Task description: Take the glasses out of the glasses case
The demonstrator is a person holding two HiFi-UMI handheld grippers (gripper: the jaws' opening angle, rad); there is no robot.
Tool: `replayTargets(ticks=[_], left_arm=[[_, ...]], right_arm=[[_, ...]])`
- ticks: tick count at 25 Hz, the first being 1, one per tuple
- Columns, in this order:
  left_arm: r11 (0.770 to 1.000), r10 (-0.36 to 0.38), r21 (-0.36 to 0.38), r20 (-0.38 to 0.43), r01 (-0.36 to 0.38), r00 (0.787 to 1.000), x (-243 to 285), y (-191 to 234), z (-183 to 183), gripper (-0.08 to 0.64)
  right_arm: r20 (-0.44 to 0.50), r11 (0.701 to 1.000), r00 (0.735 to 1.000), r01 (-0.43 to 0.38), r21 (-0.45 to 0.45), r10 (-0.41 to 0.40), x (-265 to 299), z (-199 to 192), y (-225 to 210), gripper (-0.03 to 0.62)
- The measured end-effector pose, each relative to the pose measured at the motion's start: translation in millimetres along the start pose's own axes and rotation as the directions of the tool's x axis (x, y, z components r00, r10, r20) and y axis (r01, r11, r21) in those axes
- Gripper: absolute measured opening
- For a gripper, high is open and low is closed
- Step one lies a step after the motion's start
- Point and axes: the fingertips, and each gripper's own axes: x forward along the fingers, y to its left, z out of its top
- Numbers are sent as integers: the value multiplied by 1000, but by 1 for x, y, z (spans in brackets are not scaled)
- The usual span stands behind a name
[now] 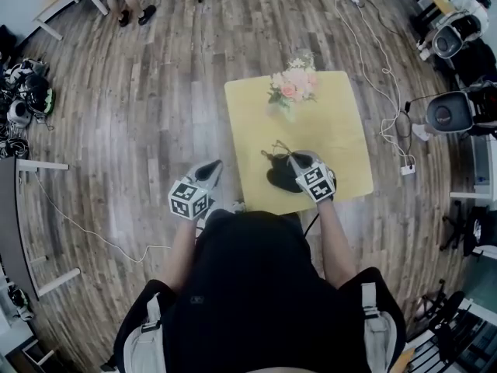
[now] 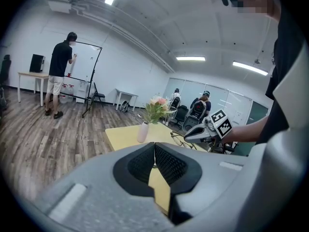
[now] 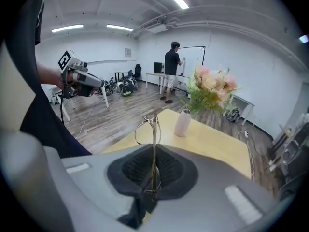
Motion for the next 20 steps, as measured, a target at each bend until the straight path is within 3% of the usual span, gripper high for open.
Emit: replayTargets(ticks=[6, 10, 20], left_arm=[[1000, -16, -1, 21, 16, 1000, -15, 10, 10, 11], [999, -36, 40, 36, 34, 999, -23, 9, 24, 12], [996, -67, 67, 58, 63, 996, -36, 2, 33, 12]], right_arm=[[107, 996, 991, 82, -23, -79, -21, 46, -1, 18], [156, 990, 980, 131, -45, -123, -32, 67, 4, 18], [189, 979, 967, 186, -80, -168, -52, 75, 19, 18]])
